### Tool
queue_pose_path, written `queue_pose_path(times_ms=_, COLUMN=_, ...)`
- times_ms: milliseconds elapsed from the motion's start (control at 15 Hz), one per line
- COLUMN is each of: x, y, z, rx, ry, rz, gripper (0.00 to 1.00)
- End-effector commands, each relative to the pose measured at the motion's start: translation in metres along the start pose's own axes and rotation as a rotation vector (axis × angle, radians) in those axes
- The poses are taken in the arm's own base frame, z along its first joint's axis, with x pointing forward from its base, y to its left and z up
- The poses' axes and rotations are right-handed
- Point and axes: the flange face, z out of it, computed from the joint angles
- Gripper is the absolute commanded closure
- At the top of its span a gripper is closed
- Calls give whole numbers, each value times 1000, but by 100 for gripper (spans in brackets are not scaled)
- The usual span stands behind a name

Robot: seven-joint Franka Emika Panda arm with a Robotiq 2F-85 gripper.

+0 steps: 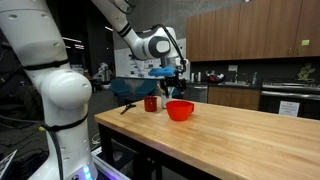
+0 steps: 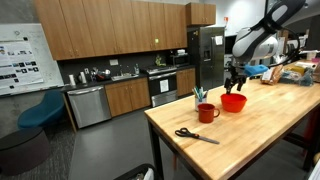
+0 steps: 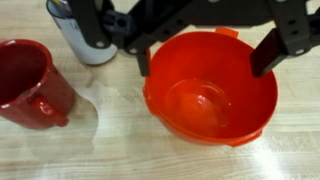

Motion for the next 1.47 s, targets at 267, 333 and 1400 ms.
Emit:
queue_pose_path(times_ms=267, x=22, y=-61, z=-44, rx=151, ry=99, rz=6, gripper=0)
queue_pose_path(times_ms=333, x=26, y=-68, z=-44, rx=175, ry=104, rz=13, gripper=0)
queue_pose_path(times_ms=1400, x=87, y=-64, z=2, rx=302, ry=40, rz=272, gripper=0)
